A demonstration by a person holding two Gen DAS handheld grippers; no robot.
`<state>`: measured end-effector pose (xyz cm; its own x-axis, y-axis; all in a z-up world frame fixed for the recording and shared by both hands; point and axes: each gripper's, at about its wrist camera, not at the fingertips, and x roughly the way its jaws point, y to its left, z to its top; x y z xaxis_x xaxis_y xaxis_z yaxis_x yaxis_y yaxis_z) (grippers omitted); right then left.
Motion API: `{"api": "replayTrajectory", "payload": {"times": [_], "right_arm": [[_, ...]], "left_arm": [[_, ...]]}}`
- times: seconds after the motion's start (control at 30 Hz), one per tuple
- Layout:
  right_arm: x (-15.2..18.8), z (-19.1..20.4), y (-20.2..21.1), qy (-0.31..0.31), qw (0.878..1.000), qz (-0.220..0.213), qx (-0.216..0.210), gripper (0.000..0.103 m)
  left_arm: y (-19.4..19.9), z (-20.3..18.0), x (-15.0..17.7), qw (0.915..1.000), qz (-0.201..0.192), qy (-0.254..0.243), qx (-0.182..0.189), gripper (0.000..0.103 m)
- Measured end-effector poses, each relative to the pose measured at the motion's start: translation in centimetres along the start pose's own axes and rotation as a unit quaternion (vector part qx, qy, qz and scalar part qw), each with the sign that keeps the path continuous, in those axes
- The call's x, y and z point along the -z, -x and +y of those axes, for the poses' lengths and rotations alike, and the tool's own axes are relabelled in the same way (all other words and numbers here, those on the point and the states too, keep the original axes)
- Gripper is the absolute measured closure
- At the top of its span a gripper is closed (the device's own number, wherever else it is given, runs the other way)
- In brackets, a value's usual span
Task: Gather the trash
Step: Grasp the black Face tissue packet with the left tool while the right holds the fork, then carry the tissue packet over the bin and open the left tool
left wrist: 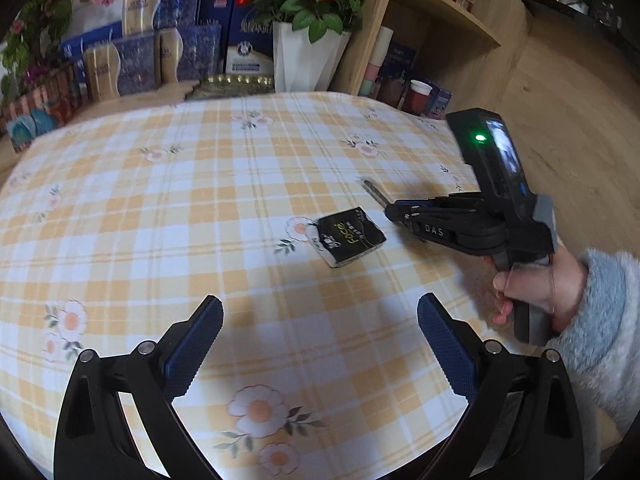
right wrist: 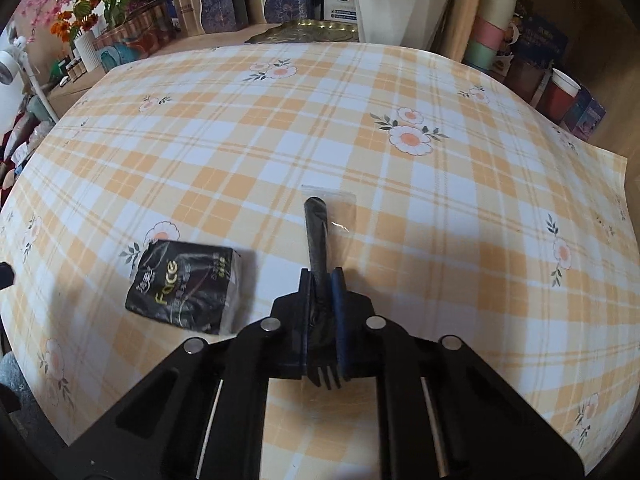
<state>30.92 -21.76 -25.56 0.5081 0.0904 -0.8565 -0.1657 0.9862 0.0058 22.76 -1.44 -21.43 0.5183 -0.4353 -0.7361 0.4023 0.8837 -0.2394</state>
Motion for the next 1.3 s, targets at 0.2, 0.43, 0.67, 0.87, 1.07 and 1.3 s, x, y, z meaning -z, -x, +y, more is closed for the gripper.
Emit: {"api": "replayTrajectory", "payload": {"times": [0.2, 0.43, 0.67, 0.87, 1.07, 1.3], "right_arm": [[2.5, -2.9, 3.5, -0.045, 0.998, -0.037, -0.006, 0.09], [5.6, -6.4, 7.3, -0.085, 0.994, -0.065, -0.004, 0.09], [7.9, -8.0, 9.0, -0.112, 0.991, -0.078, -0.005, 0.09], [8.6, -8.6, 10.3, -0.115, 0.989, -0.09, 0.002, 0.09], [8.9, -9.2, 12.4, -0.122, 0.986, -0.112, 0.001, 0.09], [9.2, -8.3, 14.1, -0.108, 0.986, -0.125, -0.001, 0.09]], "left_arm": [[-3.0, -0.9, -1.5, 0.9987, 0.031, 0.028, 0.029, 0.007], [-7.3, -0.9, -3.3, 0.9939, 0.061, 0.092, 0.009, 0.007], [-10.7, -1.6, -5.2, 0.9893, 0.064, 0.129, -0.021, 0.007], [-12.7, -4.0, -5.9, 0.9859, 0.064, 0.098, -0.119, 0.007], [-13.1, -5.3, -5.5, 0.9769, 0.064, 0.06, -0.195, 0.027], [-11.1, -3.6, -5.2, 0.9836, 0.069, 0.06, -0.155, 0.064]]}}
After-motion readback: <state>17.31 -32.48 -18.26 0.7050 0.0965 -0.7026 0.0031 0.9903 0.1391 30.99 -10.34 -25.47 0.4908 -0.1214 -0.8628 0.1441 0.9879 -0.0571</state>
